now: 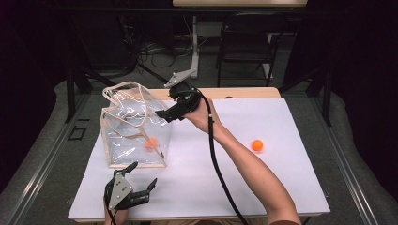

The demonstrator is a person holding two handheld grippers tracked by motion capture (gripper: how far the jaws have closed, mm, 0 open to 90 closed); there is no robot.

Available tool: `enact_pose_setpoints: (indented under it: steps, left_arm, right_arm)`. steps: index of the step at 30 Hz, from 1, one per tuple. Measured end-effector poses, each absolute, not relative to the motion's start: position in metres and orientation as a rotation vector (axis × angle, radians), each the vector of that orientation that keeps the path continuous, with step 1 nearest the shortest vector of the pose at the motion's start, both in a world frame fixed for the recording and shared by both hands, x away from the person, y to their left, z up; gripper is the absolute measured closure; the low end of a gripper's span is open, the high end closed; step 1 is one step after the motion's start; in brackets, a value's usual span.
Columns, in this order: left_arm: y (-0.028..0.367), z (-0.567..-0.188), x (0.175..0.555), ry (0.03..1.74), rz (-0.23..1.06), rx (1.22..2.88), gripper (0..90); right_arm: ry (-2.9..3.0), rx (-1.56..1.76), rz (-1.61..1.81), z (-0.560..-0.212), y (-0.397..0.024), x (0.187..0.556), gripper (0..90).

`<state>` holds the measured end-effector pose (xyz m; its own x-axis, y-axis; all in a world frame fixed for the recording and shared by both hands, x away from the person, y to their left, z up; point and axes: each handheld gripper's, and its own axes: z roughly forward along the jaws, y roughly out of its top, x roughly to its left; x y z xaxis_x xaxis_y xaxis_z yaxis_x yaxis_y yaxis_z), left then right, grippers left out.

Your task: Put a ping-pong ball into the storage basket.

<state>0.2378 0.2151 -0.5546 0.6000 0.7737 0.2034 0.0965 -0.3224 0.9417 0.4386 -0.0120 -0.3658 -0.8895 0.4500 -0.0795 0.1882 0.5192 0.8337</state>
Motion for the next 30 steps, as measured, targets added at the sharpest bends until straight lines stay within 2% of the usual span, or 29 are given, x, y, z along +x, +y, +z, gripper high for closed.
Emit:
enact_pose_setpoints:
  steps: [30]
  left_arm:
    - [0.214, -0.555, 0.238, 0.718, 0.816, 1.787, 15.6]
  right_arm:
    - [2.486, 0.610, 1.260, -0.414, -0.075, 0.425, 5.4]
